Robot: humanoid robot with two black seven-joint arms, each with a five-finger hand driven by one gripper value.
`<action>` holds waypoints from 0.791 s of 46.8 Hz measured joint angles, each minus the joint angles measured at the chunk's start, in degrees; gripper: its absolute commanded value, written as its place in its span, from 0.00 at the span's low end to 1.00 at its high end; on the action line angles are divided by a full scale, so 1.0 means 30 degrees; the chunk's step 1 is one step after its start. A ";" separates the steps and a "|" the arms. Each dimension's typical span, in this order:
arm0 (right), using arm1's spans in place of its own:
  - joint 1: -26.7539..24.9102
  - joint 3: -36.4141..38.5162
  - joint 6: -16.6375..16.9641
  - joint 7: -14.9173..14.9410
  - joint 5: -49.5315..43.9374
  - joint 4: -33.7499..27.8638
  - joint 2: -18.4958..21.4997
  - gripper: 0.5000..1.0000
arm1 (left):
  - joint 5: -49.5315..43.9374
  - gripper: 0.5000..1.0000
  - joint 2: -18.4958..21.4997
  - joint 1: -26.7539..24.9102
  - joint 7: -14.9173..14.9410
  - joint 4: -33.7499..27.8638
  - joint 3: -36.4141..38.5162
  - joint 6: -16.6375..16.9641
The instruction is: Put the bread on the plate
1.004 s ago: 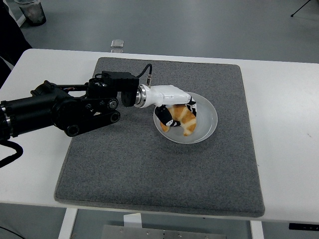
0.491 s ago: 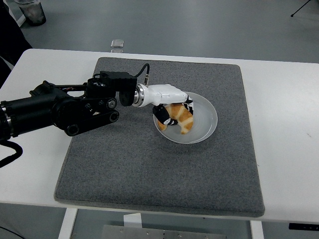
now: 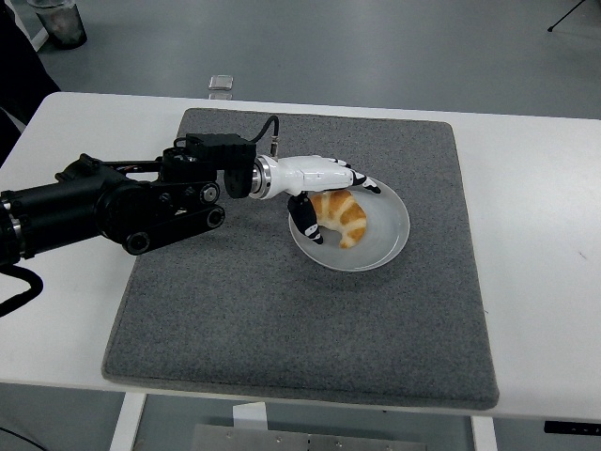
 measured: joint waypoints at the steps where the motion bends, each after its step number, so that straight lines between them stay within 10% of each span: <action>1: 0.0000 0.0000 0.0000 0.0001 0.0000 0.0000 0.0000 0.90 | -0.0295 0.98 0.0000 -0.0010 -0.0004 -0.0031 -0.0079 0.0002; 25: 0.0000 0.0000 0.0000 0.0005 0.0000 0.0000 0.0000 0.90 | -1.2696 0.98 0.0416 0.0006 0.0204 -0.0099 -0.7762 0.0010; 37: 0.0001 0.0000 0.0000 0.0004 0.0000 0.0000 0.0000 0.90 | -2.0038 0.98 0.1317 0.0412 0.0183 0.1489 -0.8637 0.1865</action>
